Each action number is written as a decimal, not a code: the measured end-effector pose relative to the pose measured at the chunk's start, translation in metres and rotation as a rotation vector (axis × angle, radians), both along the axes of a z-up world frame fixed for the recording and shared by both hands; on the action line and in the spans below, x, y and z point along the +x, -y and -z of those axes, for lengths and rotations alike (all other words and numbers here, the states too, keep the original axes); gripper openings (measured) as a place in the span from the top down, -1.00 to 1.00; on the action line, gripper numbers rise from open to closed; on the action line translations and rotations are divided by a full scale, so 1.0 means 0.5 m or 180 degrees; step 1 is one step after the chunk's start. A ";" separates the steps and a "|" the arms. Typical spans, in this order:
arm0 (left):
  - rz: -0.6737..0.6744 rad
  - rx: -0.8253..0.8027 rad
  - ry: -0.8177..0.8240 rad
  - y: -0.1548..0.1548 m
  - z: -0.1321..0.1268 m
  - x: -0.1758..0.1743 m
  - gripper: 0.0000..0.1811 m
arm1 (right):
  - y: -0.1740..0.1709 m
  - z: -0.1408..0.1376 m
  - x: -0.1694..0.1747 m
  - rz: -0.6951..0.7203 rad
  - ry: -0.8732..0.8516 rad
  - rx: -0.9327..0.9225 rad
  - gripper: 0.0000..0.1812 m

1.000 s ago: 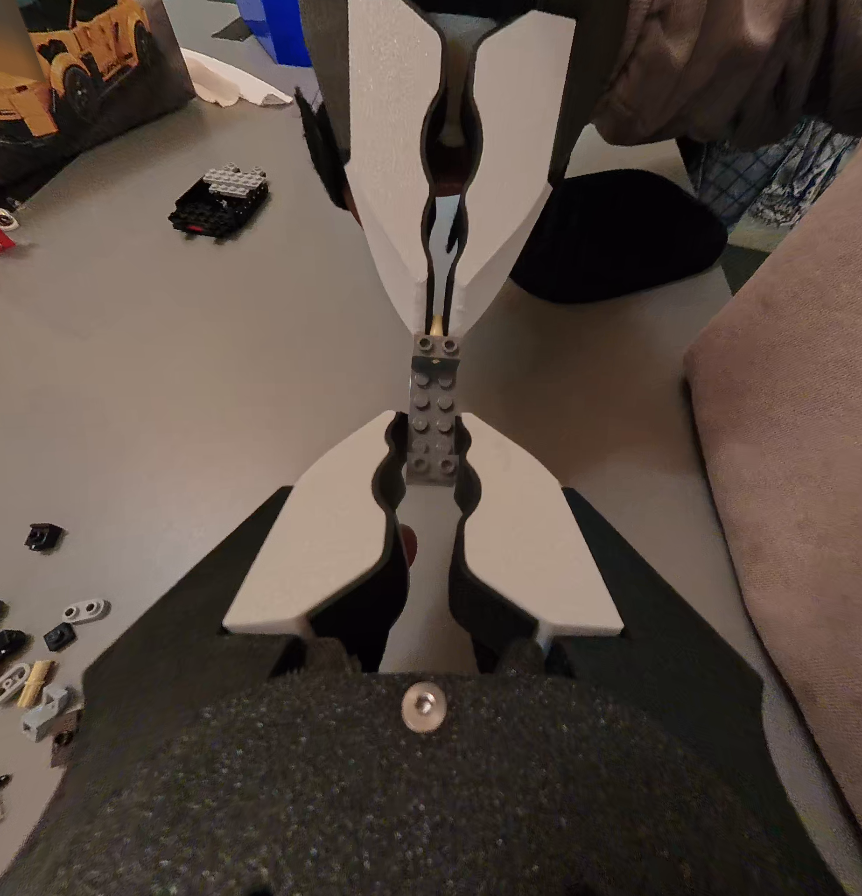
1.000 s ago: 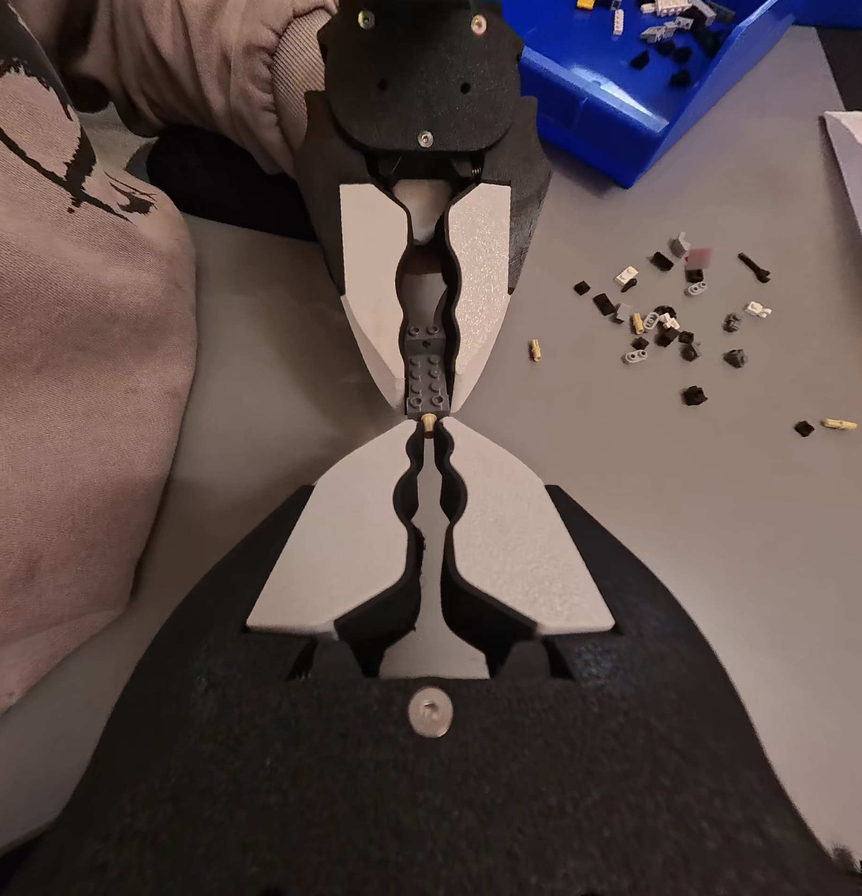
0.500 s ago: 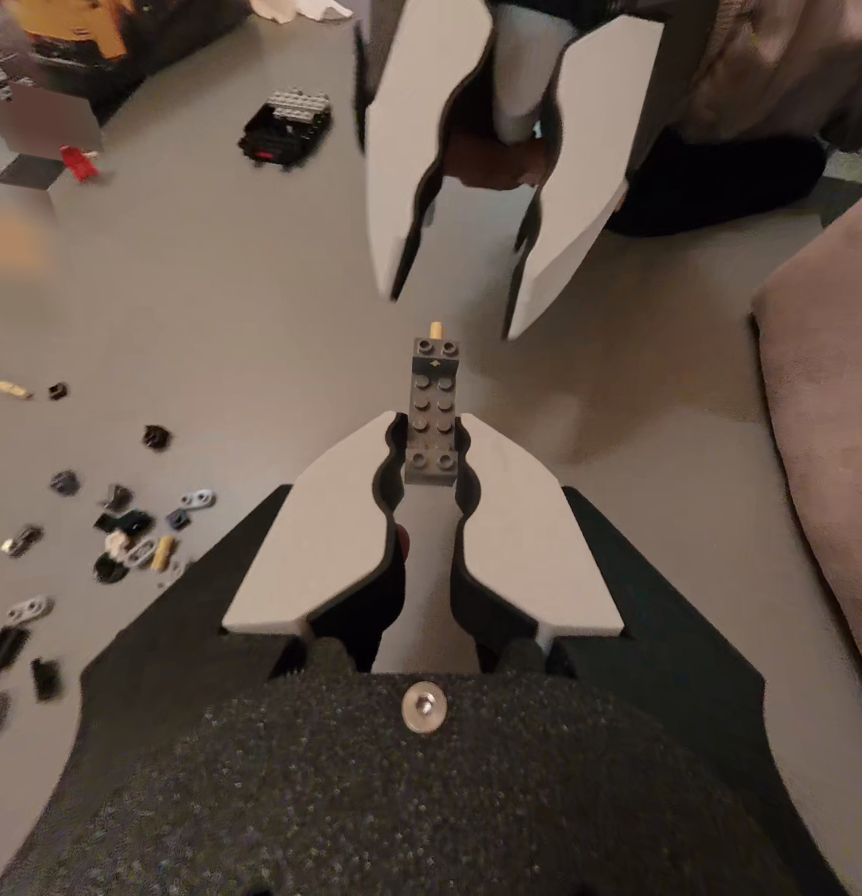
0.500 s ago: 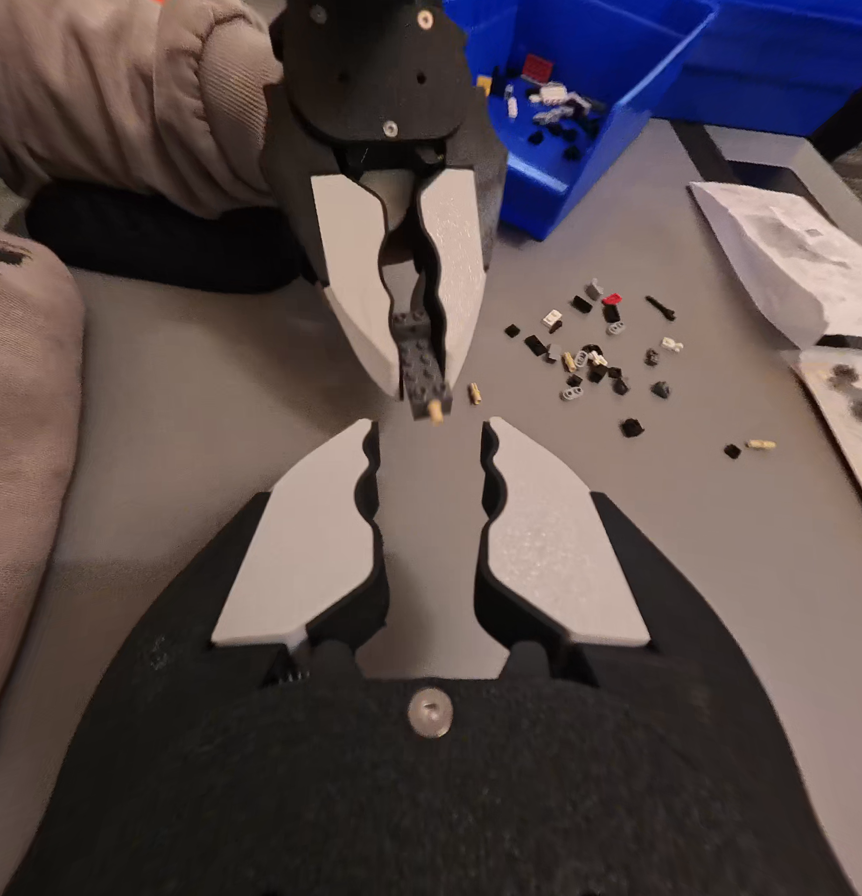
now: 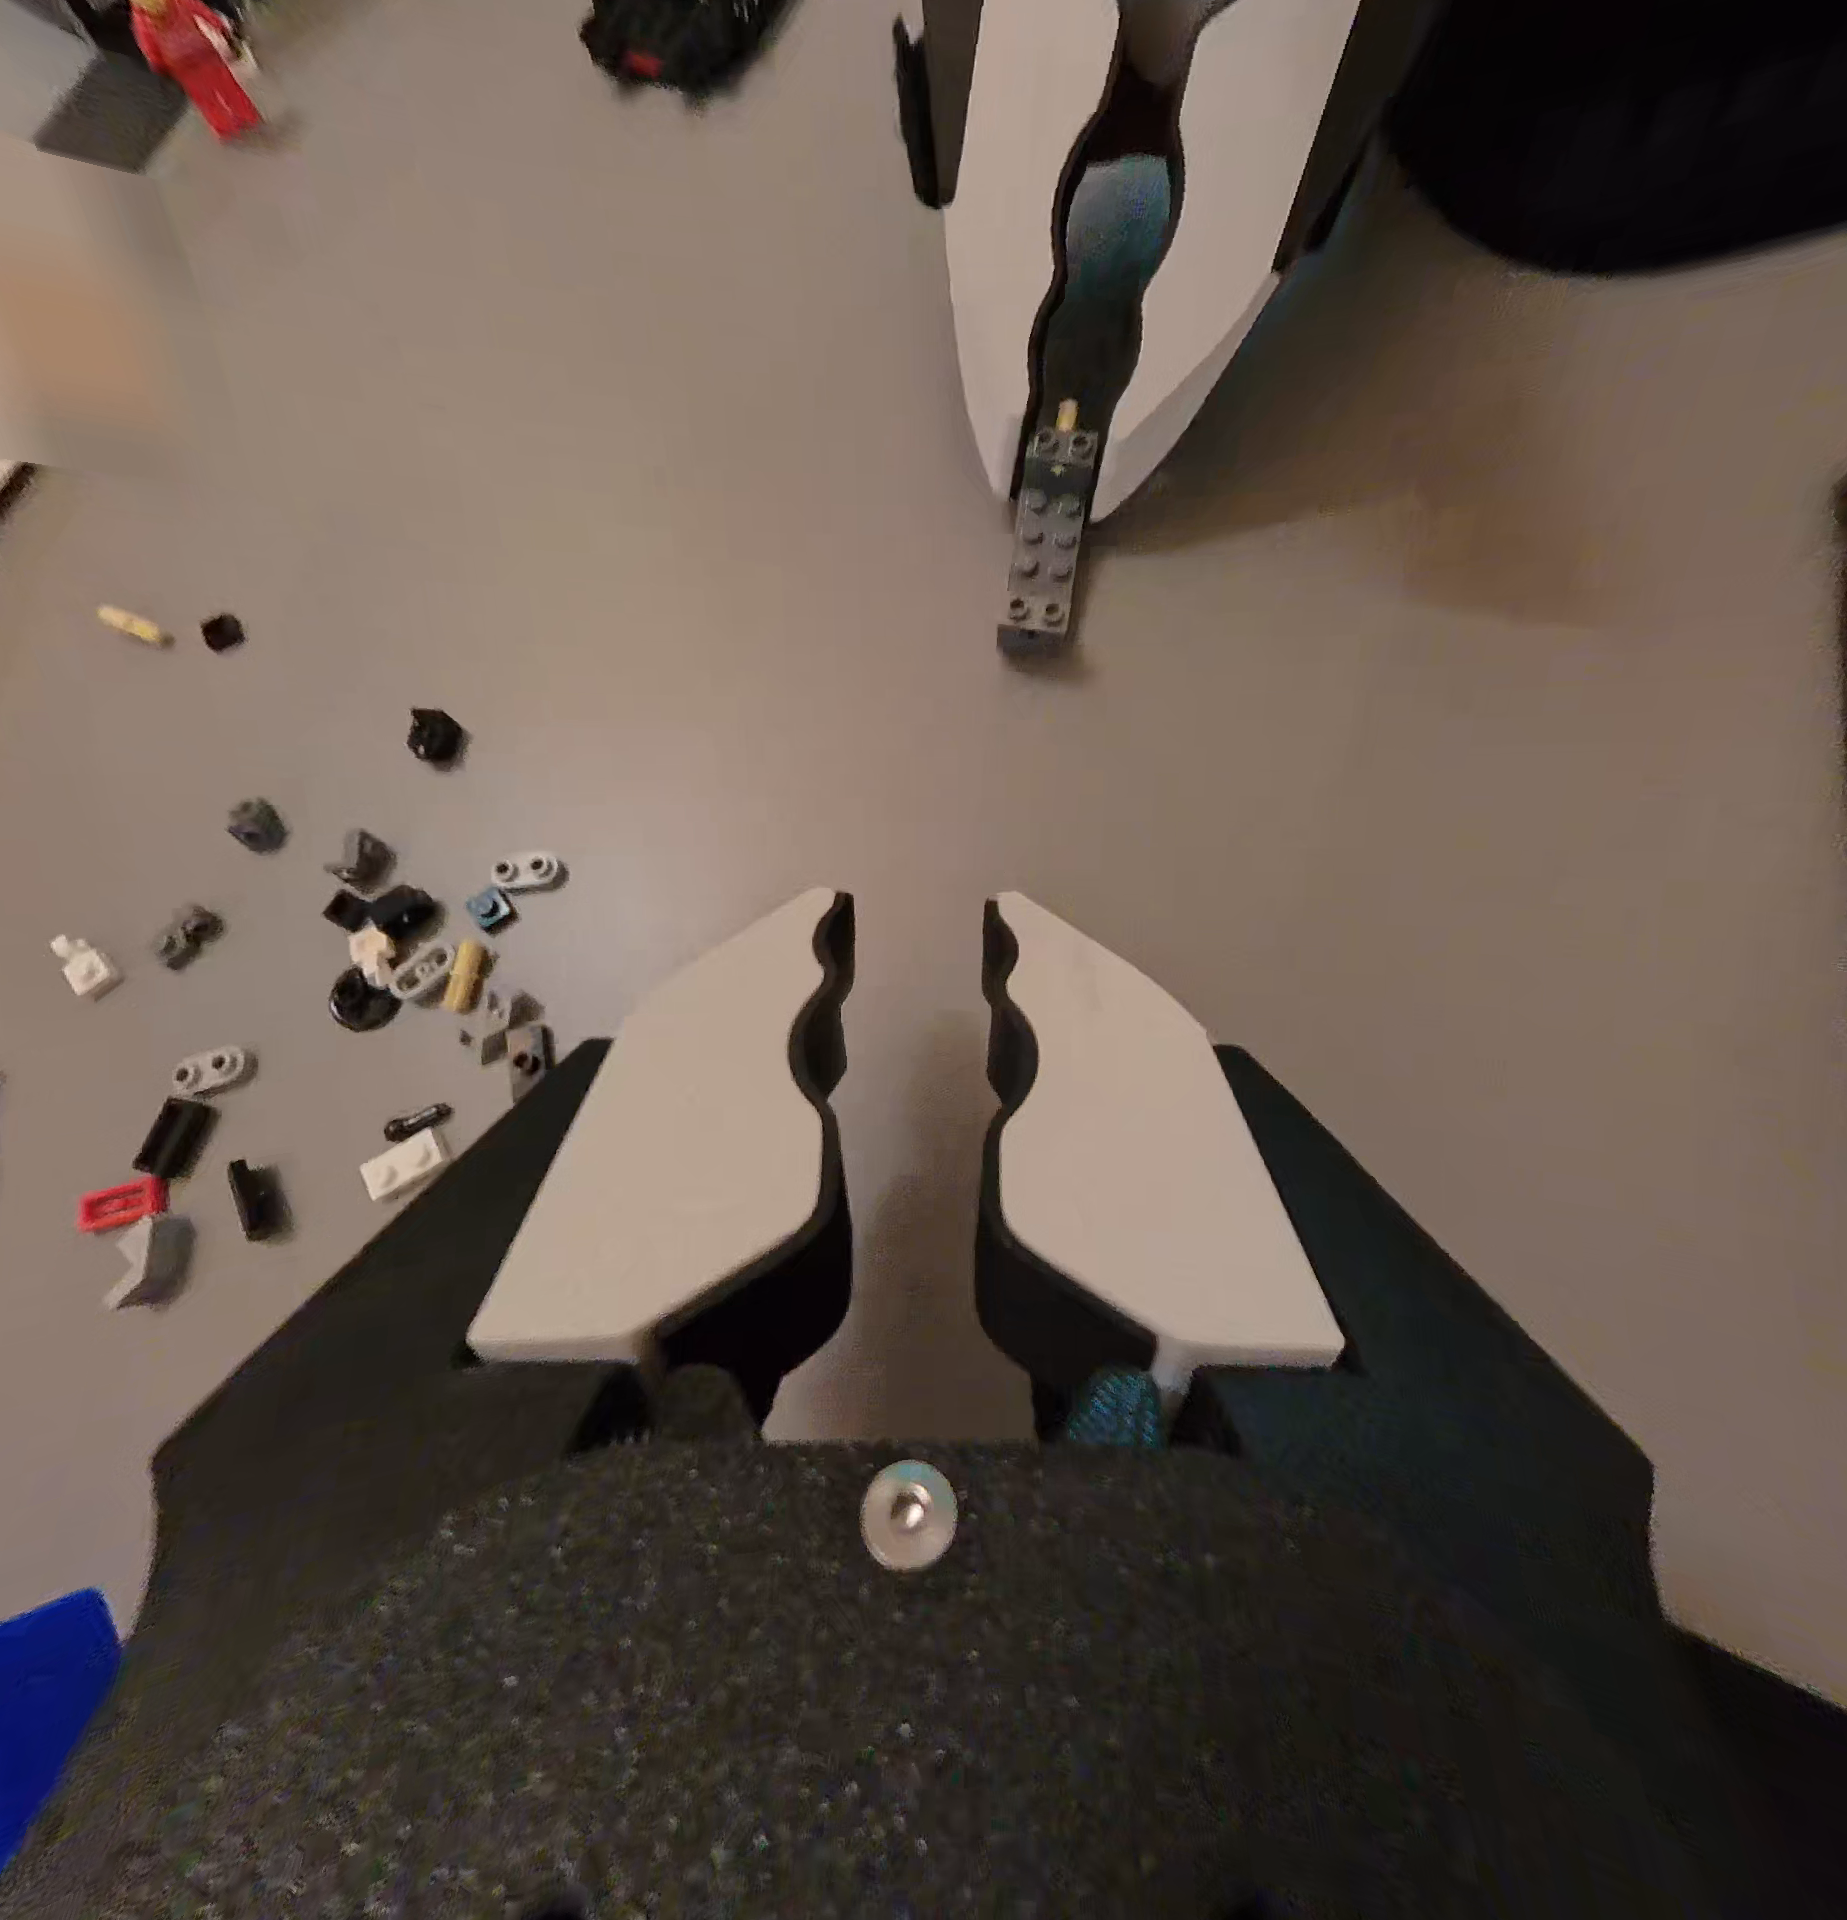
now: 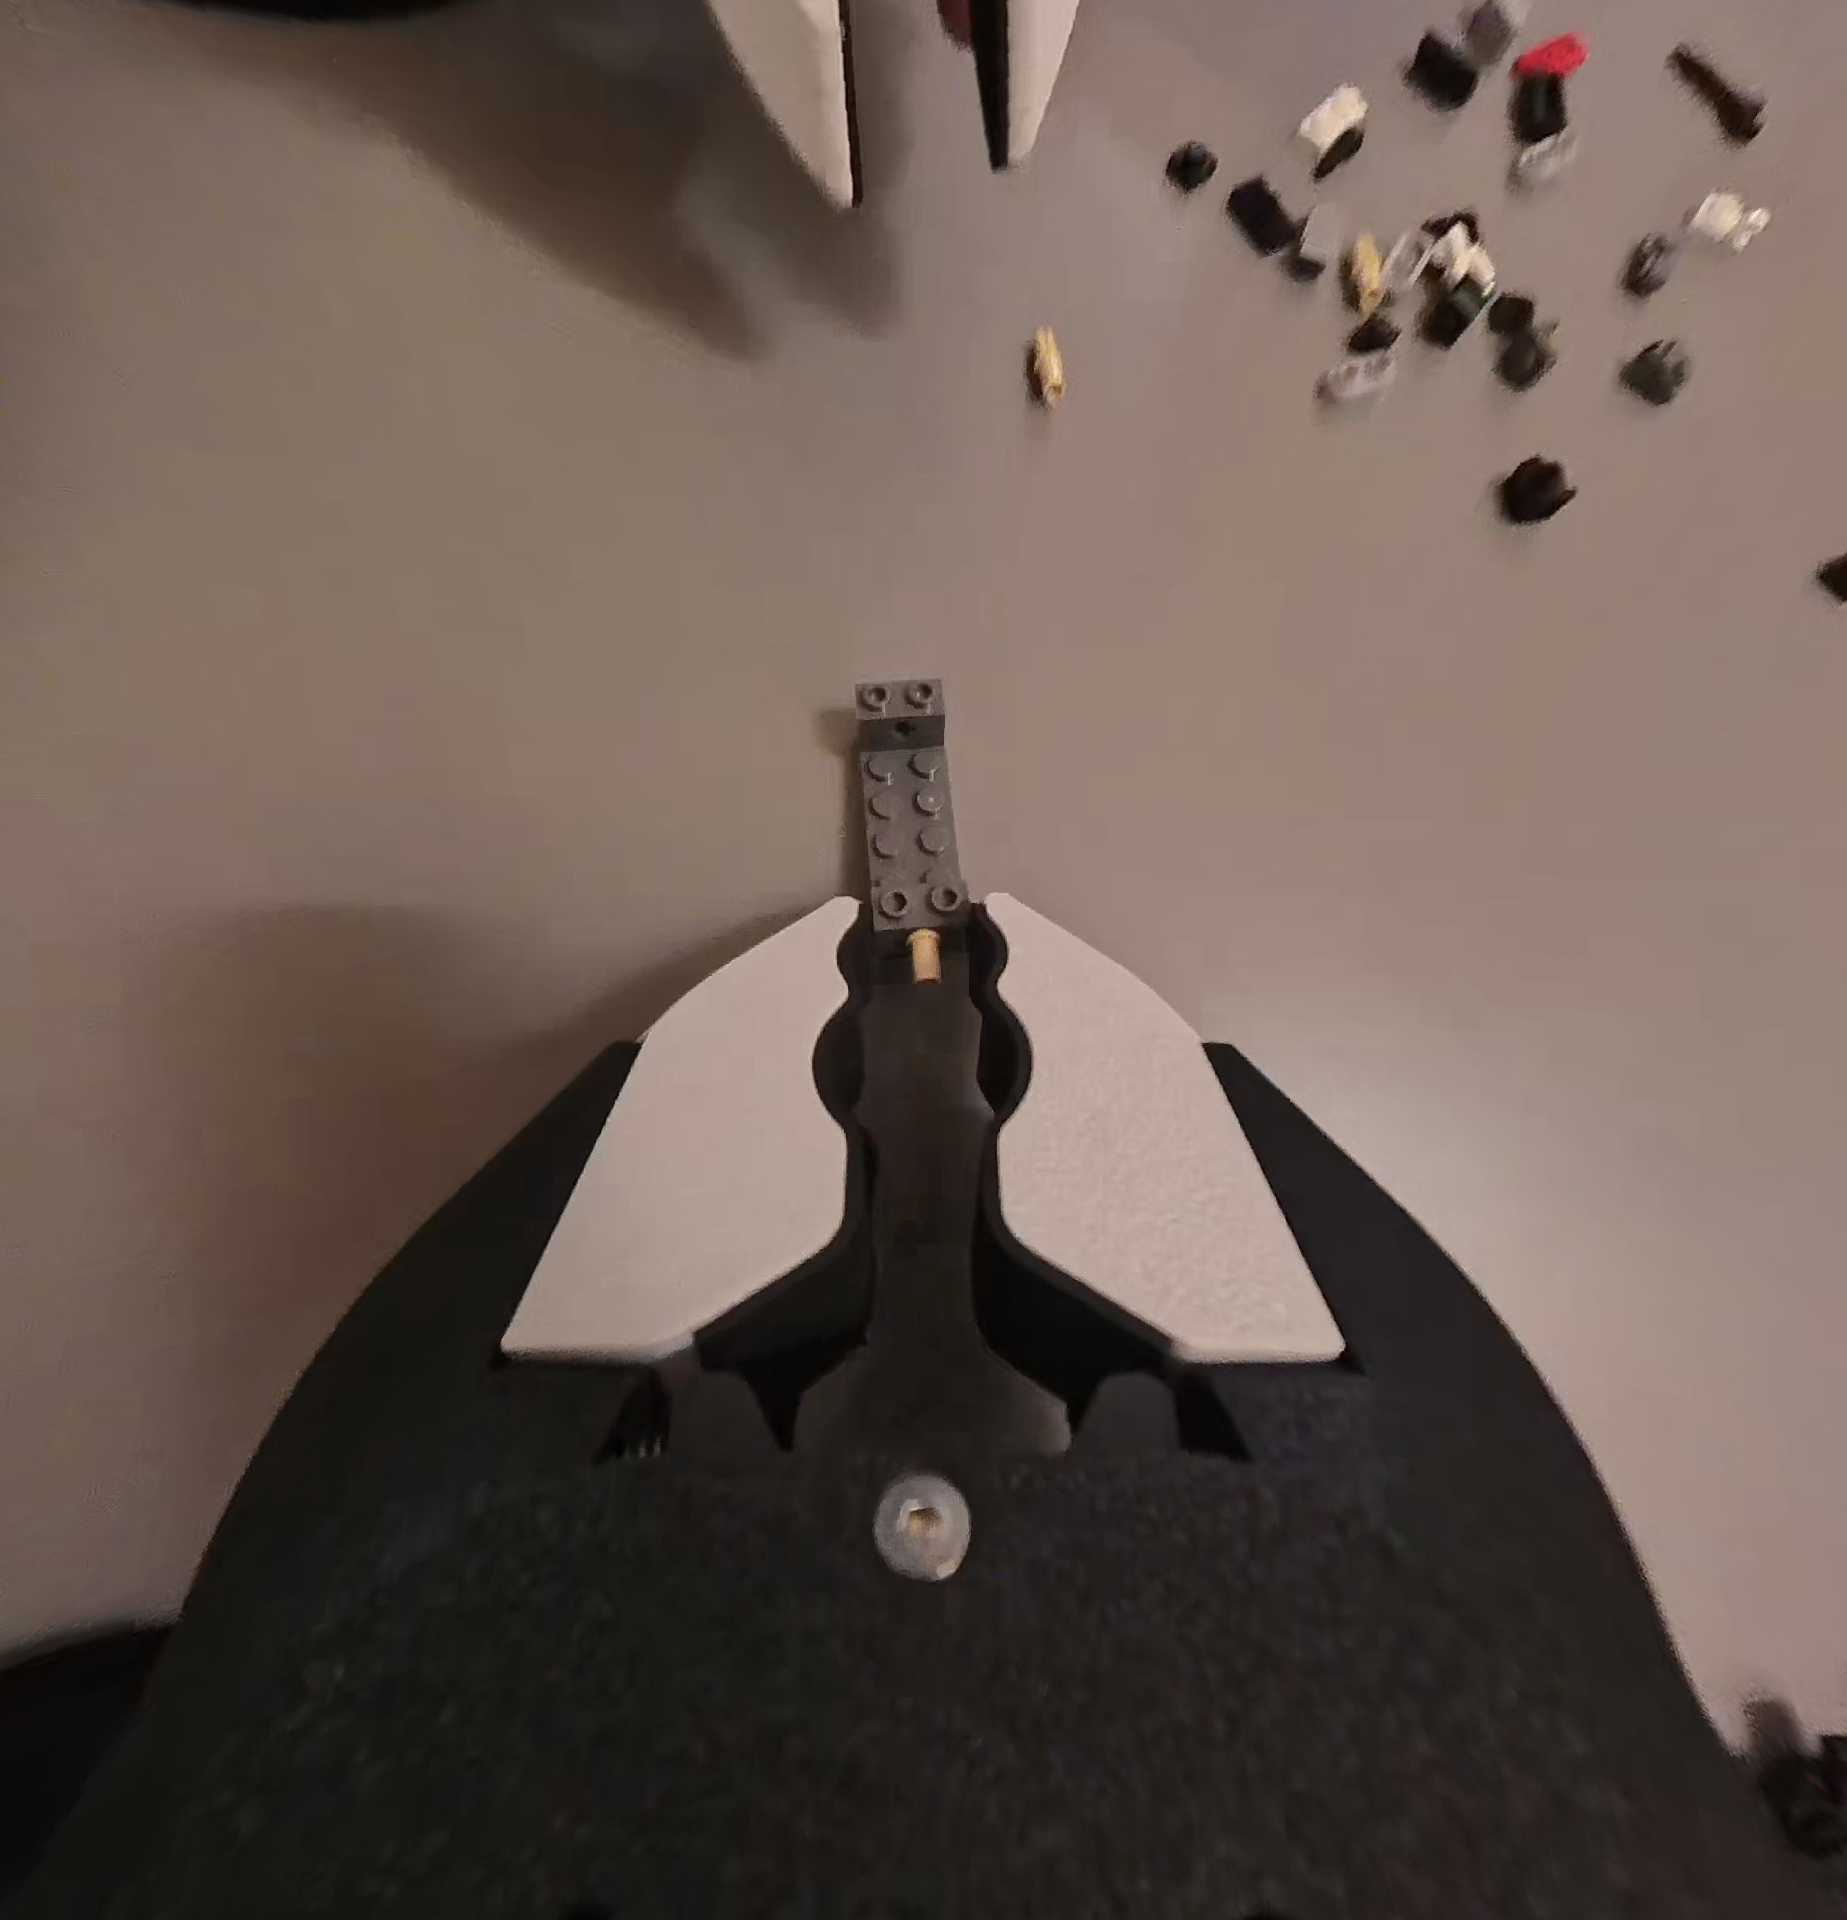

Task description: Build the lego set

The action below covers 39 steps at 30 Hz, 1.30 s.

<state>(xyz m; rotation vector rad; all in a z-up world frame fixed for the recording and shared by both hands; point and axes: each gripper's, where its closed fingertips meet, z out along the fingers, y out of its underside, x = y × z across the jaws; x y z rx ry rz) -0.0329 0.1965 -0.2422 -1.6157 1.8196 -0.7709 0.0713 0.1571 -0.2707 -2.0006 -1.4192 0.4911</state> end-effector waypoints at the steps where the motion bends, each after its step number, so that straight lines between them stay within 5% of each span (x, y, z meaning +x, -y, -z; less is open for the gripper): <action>1: -0.0003 0.0005 -0.0047 -0.002 0.006 -0.003 0.75 | 0.000 0.008 0.004 -0.0011 0.0077 -0.0013 0.81; 6: -0.0173 0.0014 -0.0143 -0.022 0.021 -0.012 0.80 | -0.017 -0.036 -0.002 -0.0055 -0.0013 -0.0018 0.60; 10: -0.0281 0.0003 -0.0162 -0.037 0.025 -0.018 0.81 | -0.071 -0.090 -0.073 -0.0008 -0.0199 0.0174 0.73; 19: -0.0339 0.0004 -0.0042 -0.047 0.013 -0.032 0.81 | -0.134 0.004 -0.193 -0.0384 0.0338 0.0022 0.82; 29: -0.0257 -0.0030 0.0017 -0.038 0.018 -0.024 0.81 | -0.122 -0.029 -0.209 -0.0571 0.0006 0.0105 0.95; 32: -0.0146 -0.0207 0.0454 -0.024 -0.022 -0.006 0.80 | -0.108 -0.098 -0.215 -0.0465 -0.0673 0.0117 0.96; 36: -0.0118 -0.0489 0.1479 -0.012 -0.139 0.014 0.85 | -0.083 -0.212 -0.207 -0.0296 -0.1822 0.0087 0.96; 39: -0.0042 -0.0679 0.2000 0.008 -0.205 0.017 0.86 | -0.067 -0.252 -0.199 -0.0219 -0.2151 0.0177 0.96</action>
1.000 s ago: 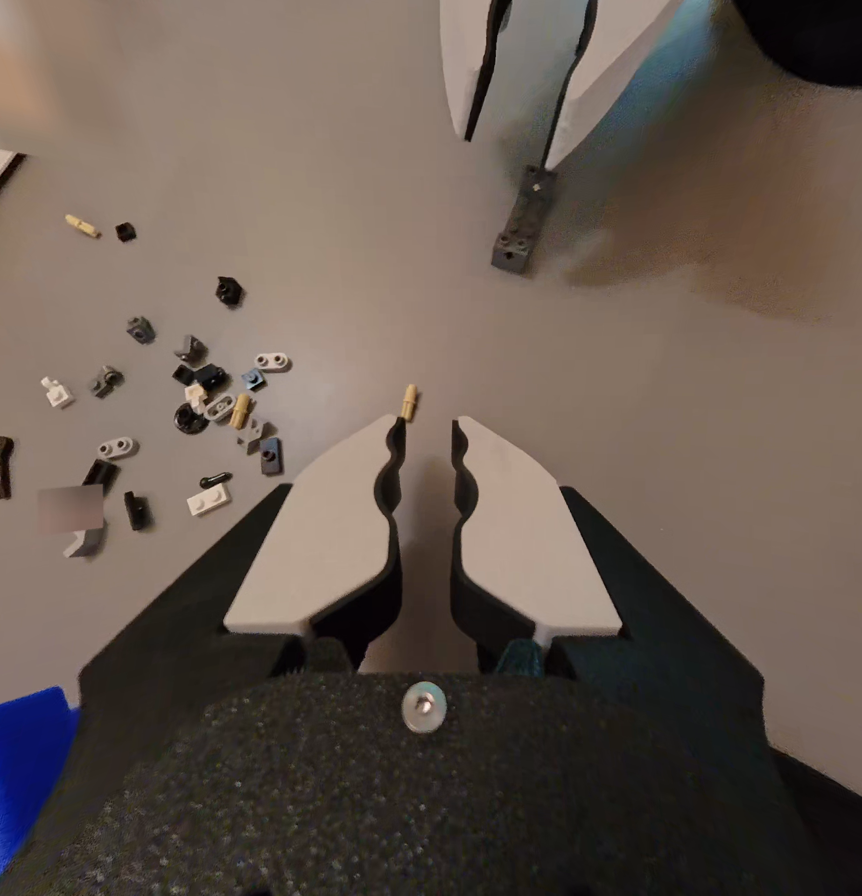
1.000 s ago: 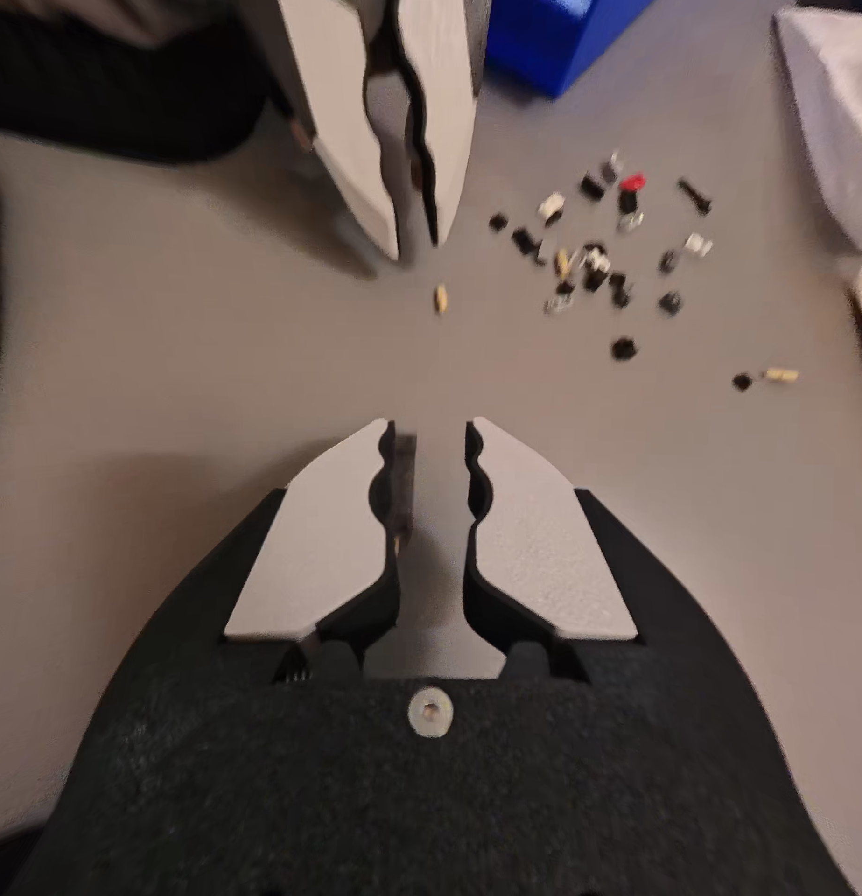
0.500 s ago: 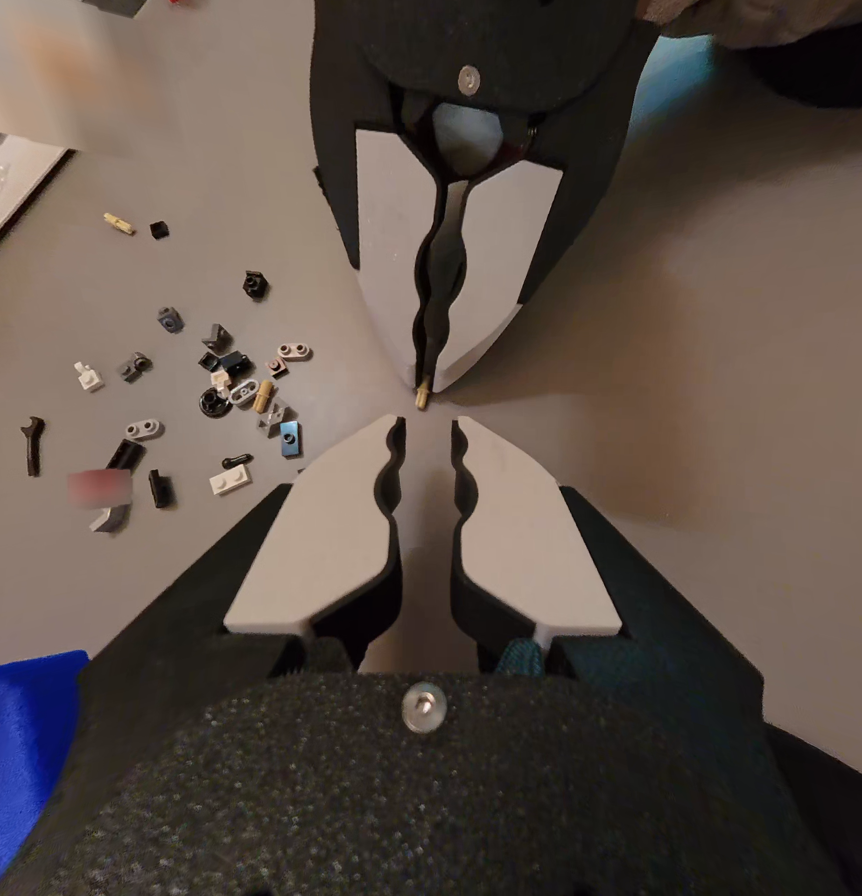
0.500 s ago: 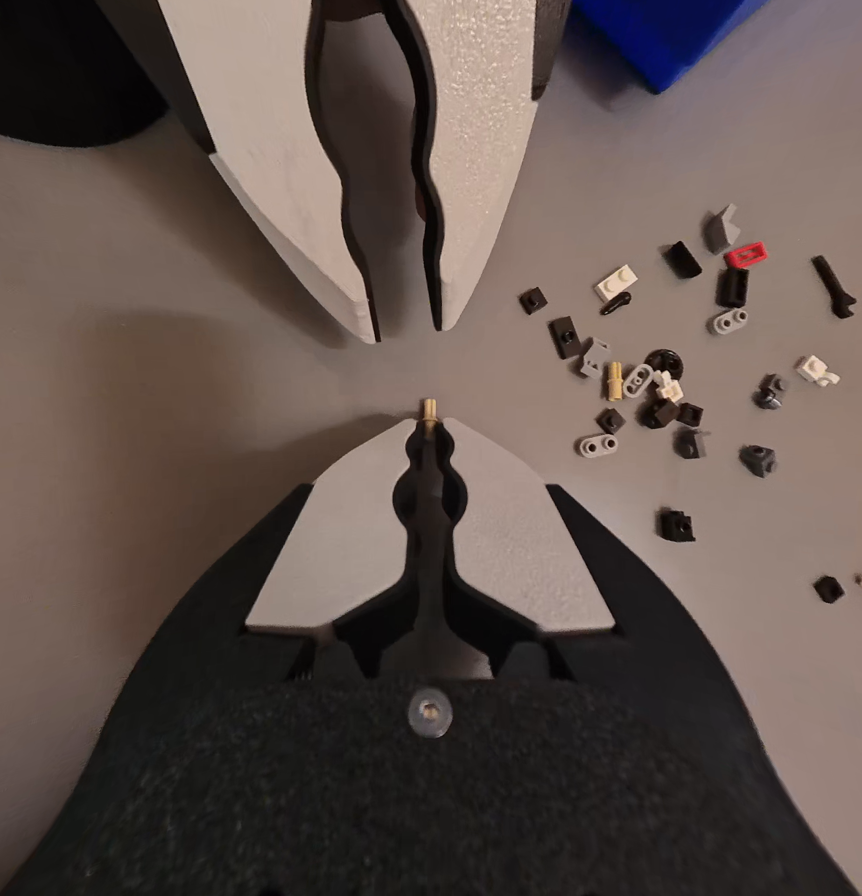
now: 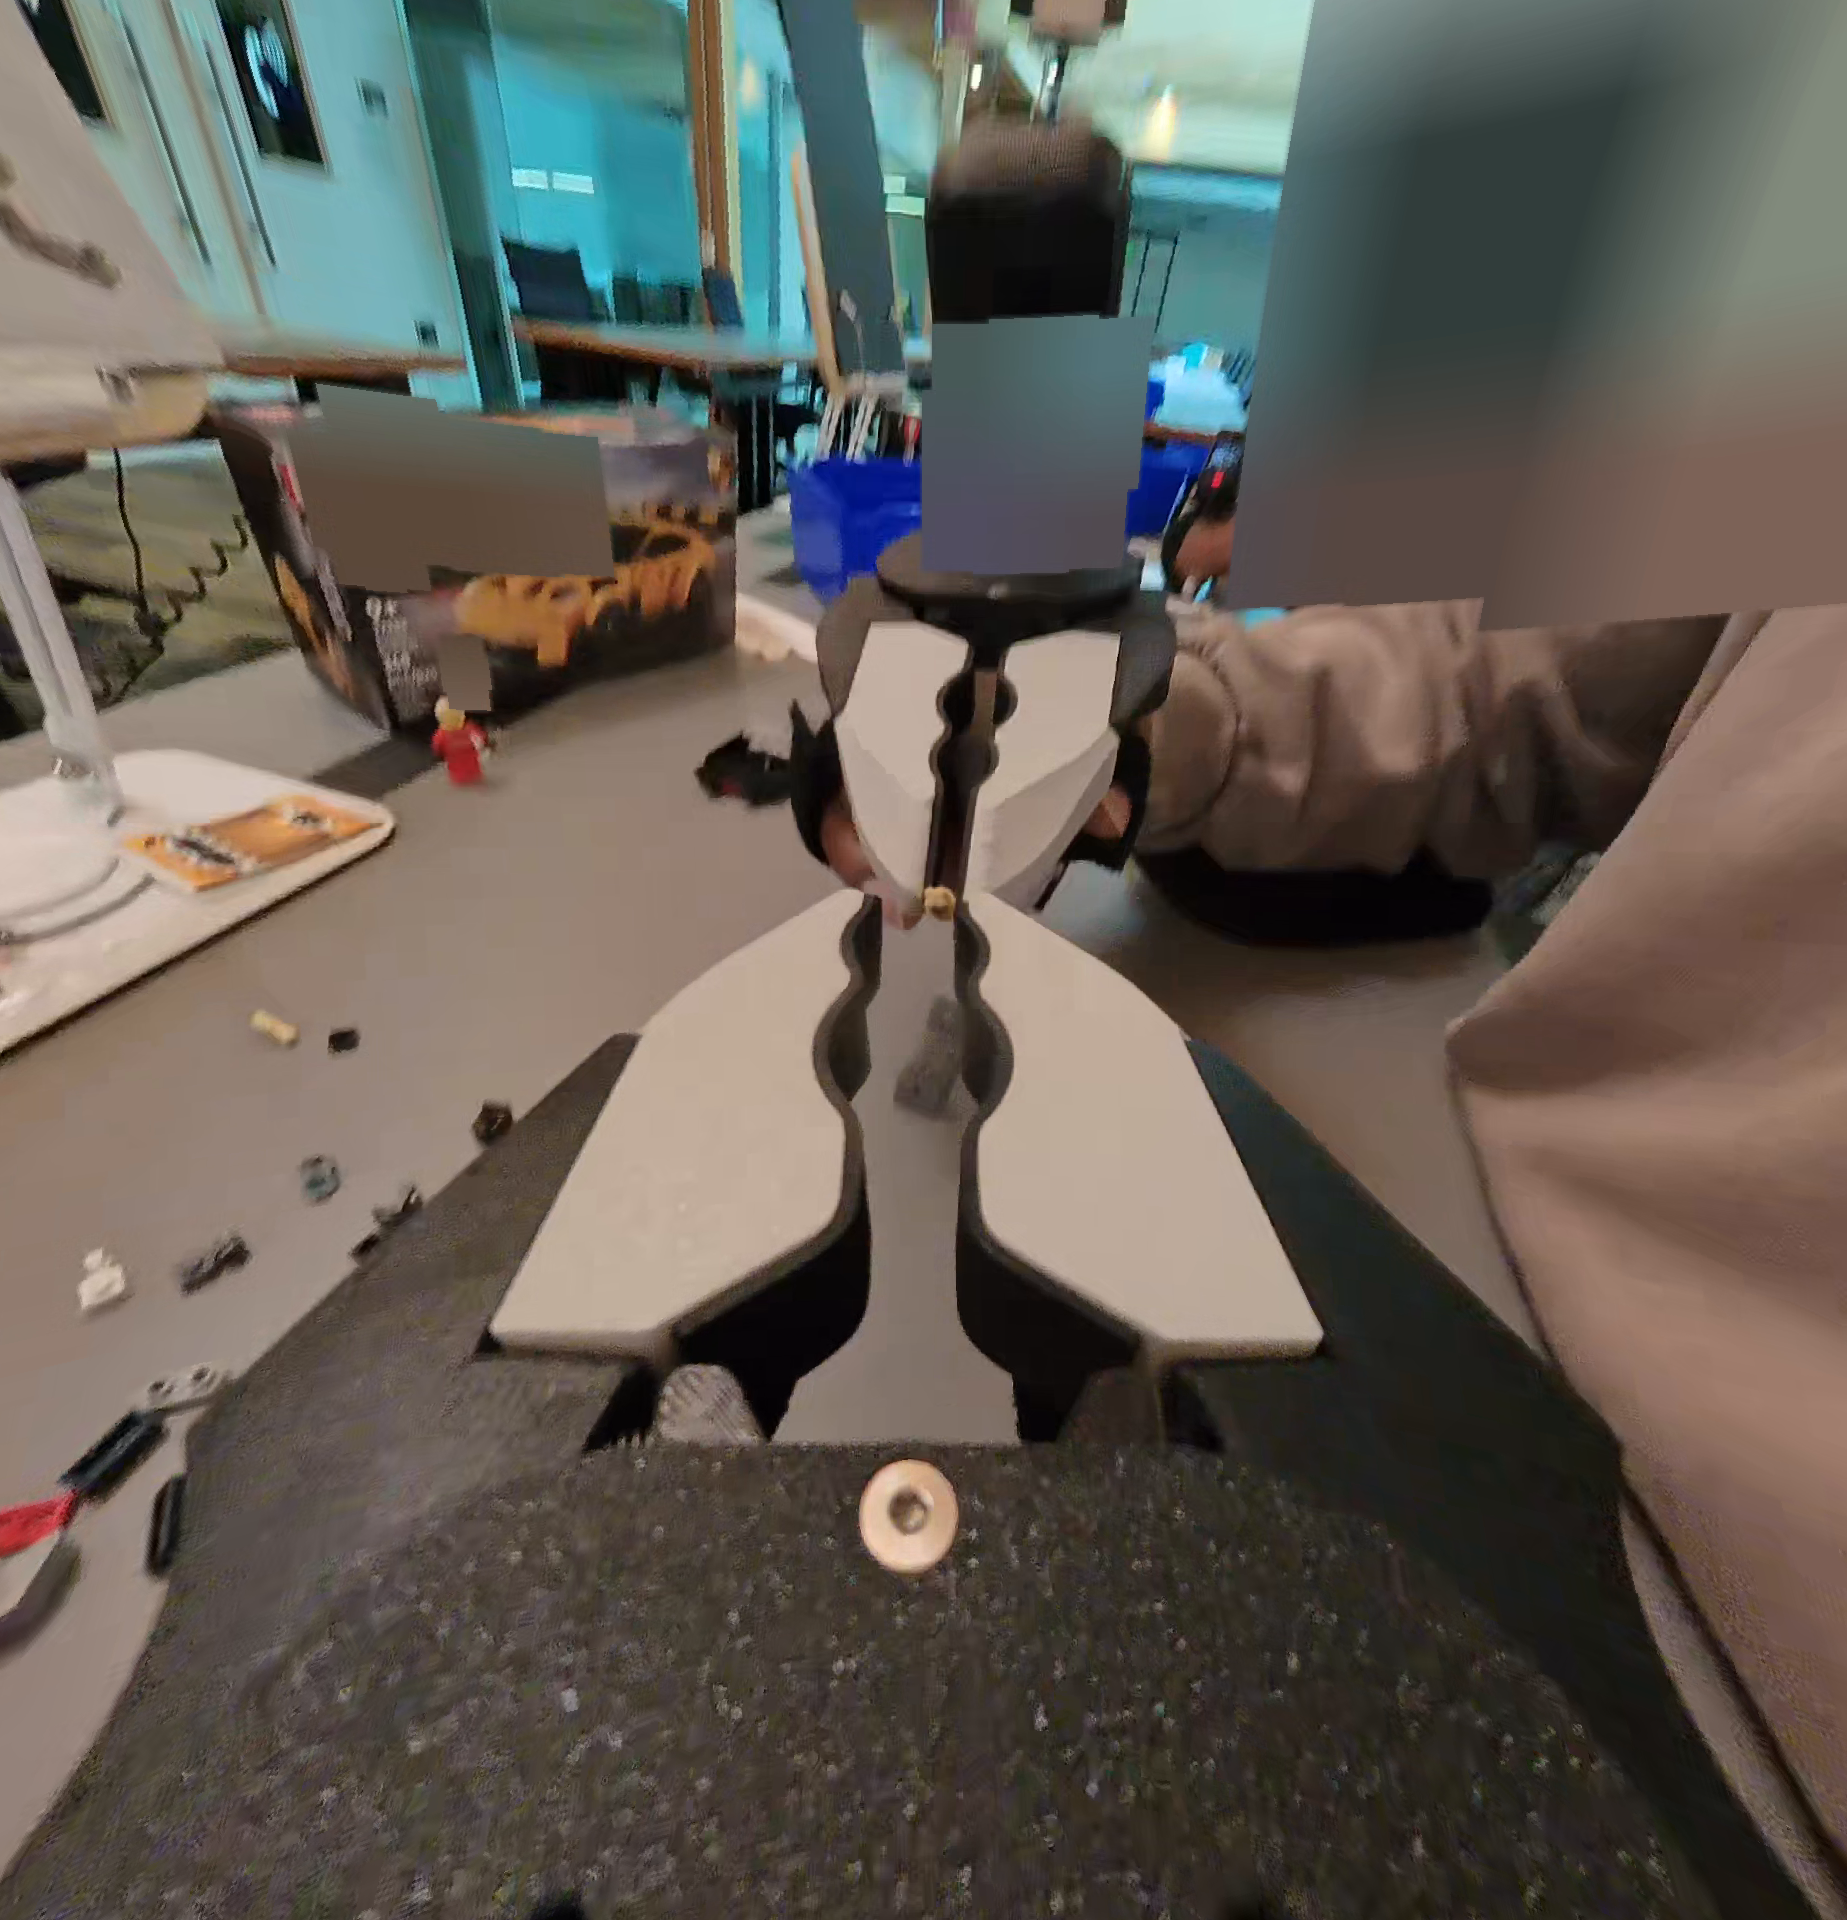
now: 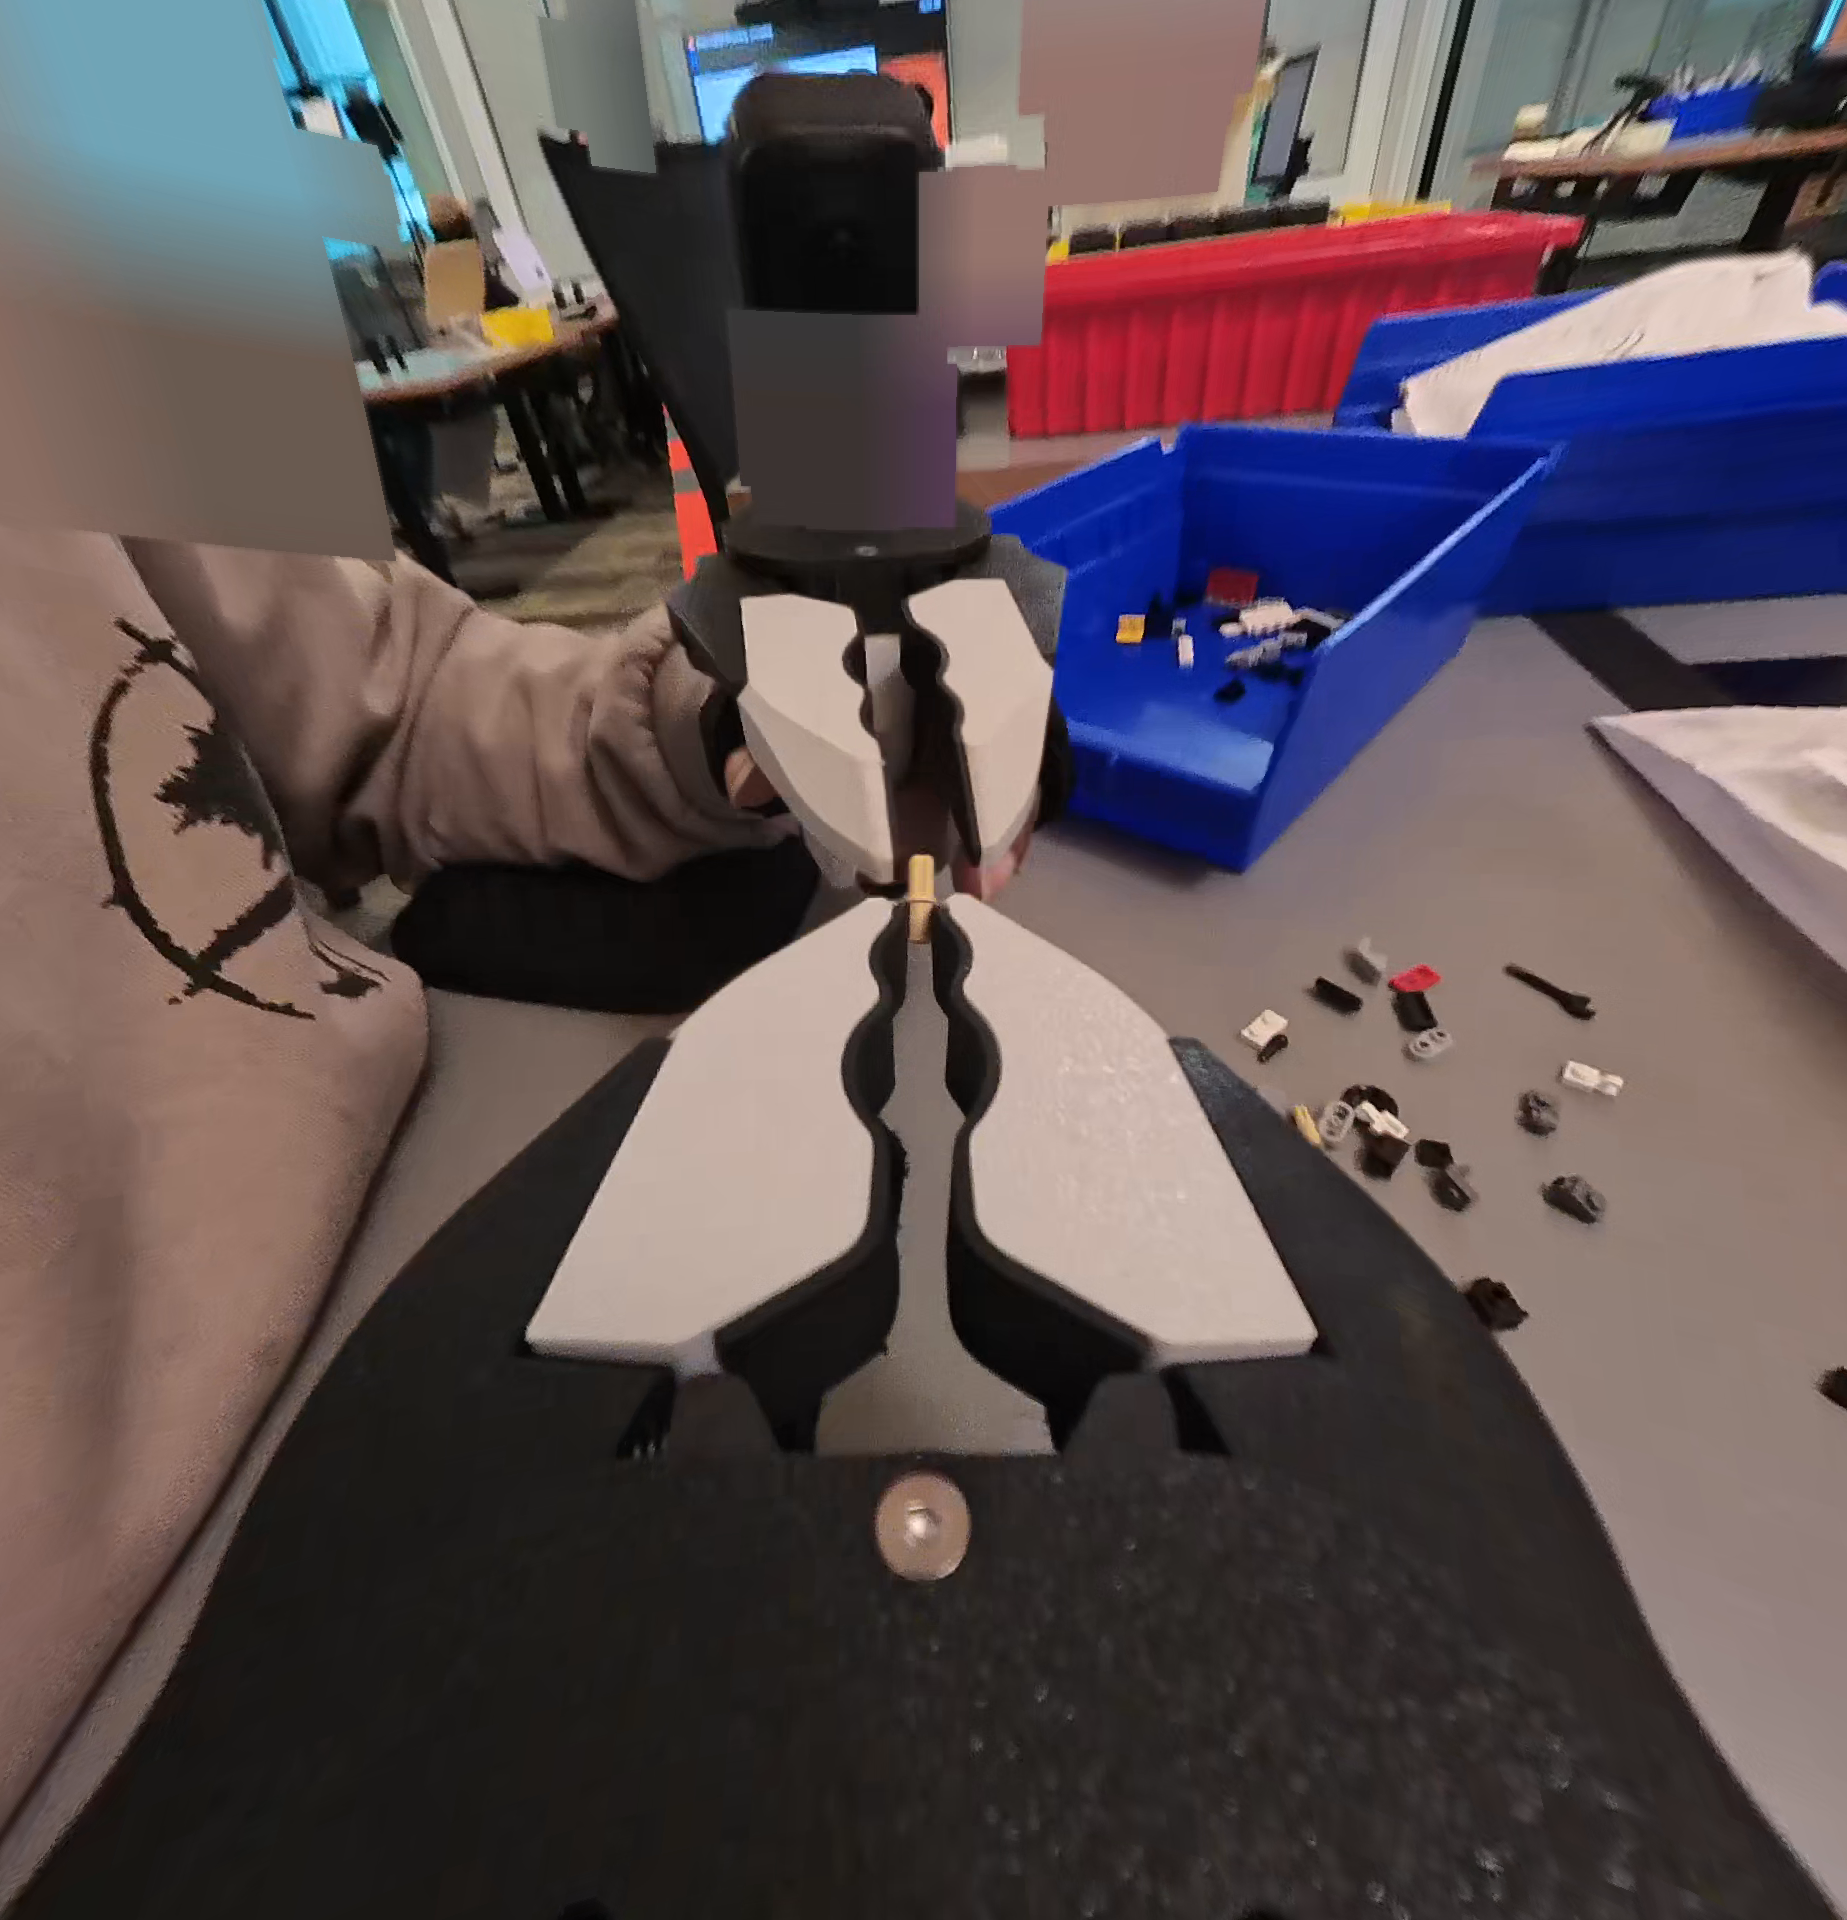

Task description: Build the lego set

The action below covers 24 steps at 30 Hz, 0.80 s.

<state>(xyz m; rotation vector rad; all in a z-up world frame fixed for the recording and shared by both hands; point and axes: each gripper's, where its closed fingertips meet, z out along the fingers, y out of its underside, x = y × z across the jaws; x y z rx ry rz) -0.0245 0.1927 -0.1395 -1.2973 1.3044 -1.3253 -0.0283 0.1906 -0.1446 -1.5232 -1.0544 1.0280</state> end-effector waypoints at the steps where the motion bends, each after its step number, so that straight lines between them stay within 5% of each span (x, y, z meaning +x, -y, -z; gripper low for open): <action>1: -0.0003 -0.0017 0.0073 0.004 -0.010 0.002 0.87 | 0.006 -0.008 0.000 -0.0005 -0.0063 0.0007 0.96; 24: 0.0288 -0.0136 -0.0005 0.051 -0.013 0.019 0.95 | 0.037 -0.005 0.002 0.0188 0.0199 0.0475 0.95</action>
